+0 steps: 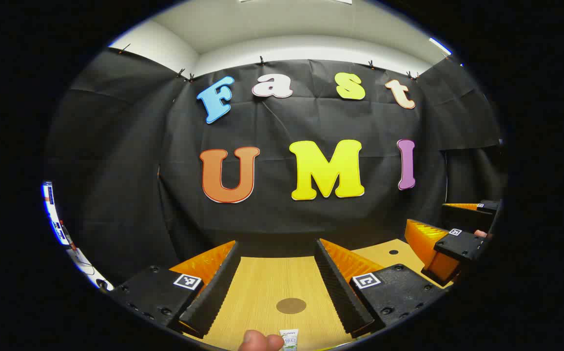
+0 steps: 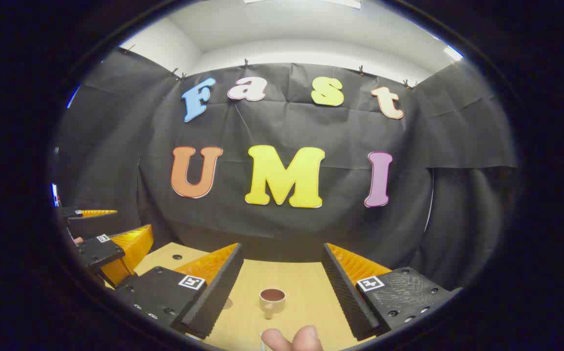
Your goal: Put the toothbrush and toothpaste on the desktop into the cup, then pick up the cup and place it on the coaster on the desktop.
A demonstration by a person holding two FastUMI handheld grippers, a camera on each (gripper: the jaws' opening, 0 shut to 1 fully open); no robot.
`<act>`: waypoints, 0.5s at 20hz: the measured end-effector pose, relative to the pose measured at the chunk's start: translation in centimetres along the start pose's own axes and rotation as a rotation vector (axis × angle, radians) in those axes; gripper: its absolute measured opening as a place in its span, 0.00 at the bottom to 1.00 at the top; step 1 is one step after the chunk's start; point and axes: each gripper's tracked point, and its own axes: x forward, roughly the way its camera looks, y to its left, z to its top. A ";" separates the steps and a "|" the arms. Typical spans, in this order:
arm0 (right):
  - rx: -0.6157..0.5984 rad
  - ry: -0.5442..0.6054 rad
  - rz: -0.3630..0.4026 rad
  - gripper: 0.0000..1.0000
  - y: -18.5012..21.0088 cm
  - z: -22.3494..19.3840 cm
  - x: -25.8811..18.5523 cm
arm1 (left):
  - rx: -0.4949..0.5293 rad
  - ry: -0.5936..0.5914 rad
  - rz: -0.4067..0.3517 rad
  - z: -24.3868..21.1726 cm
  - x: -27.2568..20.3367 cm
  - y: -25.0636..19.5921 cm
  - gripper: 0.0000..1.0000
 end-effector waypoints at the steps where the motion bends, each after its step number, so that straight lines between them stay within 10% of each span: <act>1: 0.004 -0.003 0.000 0.96 -0.1 0.2 0.0 | 0.001 0.000 0.004 0.1 0.0 0.0 0.96; 10: 0.012 -0.002 -0.014 0.96 -1.1 0.5 0.3 | 0.010 -0.005 -0.002 0.8 0.1 -0.8 0.96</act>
